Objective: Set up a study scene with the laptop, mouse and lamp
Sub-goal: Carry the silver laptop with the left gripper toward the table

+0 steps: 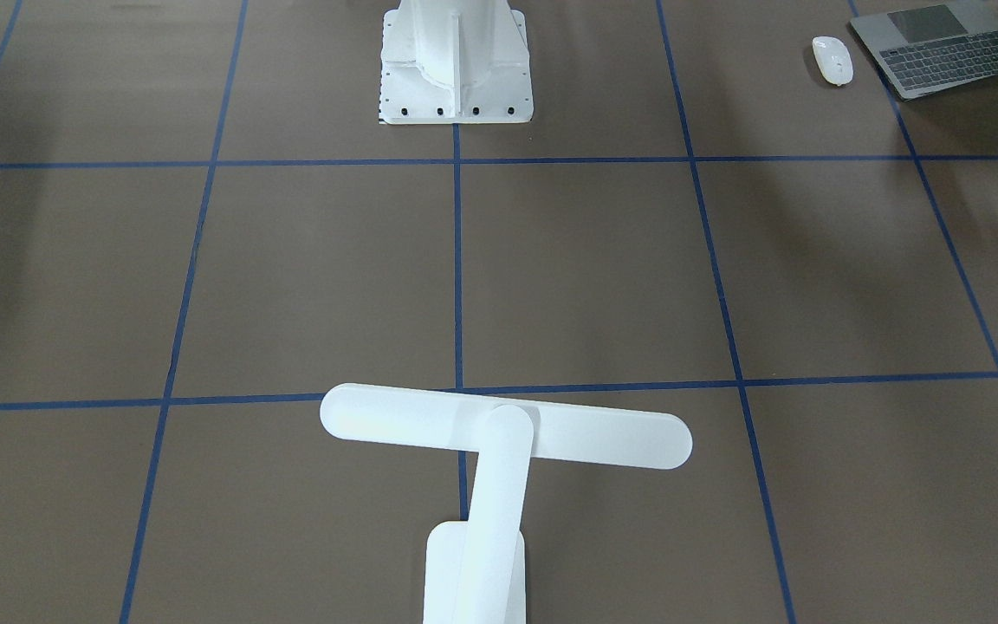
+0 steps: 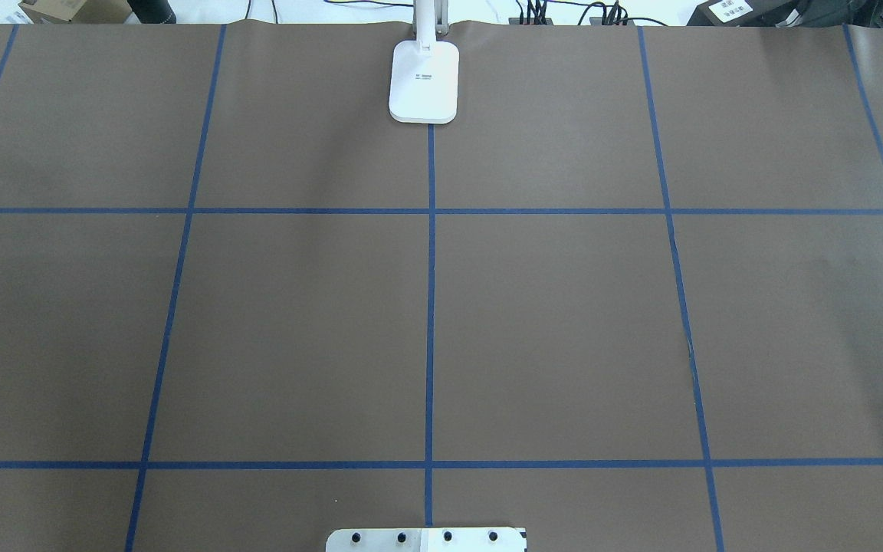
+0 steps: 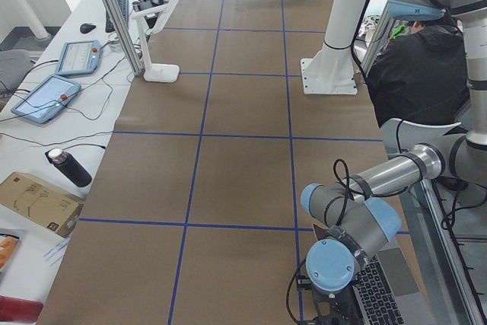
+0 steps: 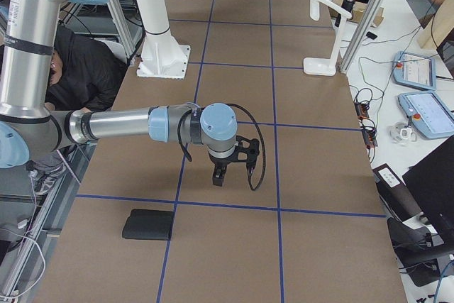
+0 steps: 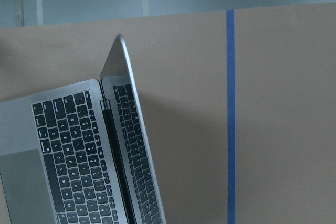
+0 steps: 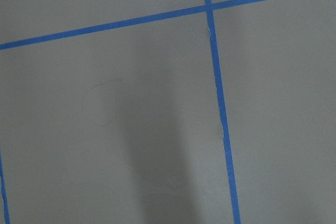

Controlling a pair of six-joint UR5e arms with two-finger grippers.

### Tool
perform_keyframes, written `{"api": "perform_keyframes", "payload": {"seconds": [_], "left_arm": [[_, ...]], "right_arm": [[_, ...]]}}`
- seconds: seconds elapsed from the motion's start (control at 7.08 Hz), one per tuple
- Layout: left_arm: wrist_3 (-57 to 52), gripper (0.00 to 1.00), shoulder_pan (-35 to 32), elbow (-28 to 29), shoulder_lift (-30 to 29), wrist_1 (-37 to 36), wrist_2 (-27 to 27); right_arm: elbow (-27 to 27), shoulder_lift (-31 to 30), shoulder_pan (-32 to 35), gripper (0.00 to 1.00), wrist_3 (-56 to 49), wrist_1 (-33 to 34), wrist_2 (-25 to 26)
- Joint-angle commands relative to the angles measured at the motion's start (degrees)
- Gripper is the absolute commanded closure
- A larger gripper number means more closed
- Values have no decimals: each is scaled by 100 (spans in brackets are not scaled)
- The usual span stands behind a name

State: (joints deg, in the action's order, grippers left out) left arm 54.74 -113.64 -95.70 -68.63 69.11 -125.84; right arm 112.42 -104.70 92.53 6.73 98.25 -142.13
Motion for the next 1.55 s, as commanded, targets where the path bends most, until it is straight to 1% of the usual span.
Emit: {"api": "perform_keyframes", "payload": {"seconds": [0.0, 0.28, 0.71, 0.85, 0.99, 1.13, 1.27, 1.41], "left_arm": [[230, 0, 0, 200, 51, -12, -2], [187, 0, 0, 516, 51, 58, -11], [125, 1, 0, 544, 51, 32, -11], [125, 6, 9, 622, 51, 58, -11], [116, 23, 9, 623, 51, 41, -11], [125, 48, 9, 623, 51, 23, -11], [125, 69, 0, 614, 51, 14, -20], [125, 83, 0, 596, 51, 6, -20]], "right_arm": [[43, -51, 212, 1, -31, -7, -121], [87, -42, 361, 1, -31, -7, -122], [174, -51, 502, 1, -31, -7, -122], [175, -68, 512, 1, -40, 1, -131], [192, -112, 512, 1, -40, -7, -149], [201, -121, 520, 1, -40, -7, -149], [201, -130, 529, 1, -40, -7, -149], [210, -156, 538, 1, -49, -7, -149]]}}
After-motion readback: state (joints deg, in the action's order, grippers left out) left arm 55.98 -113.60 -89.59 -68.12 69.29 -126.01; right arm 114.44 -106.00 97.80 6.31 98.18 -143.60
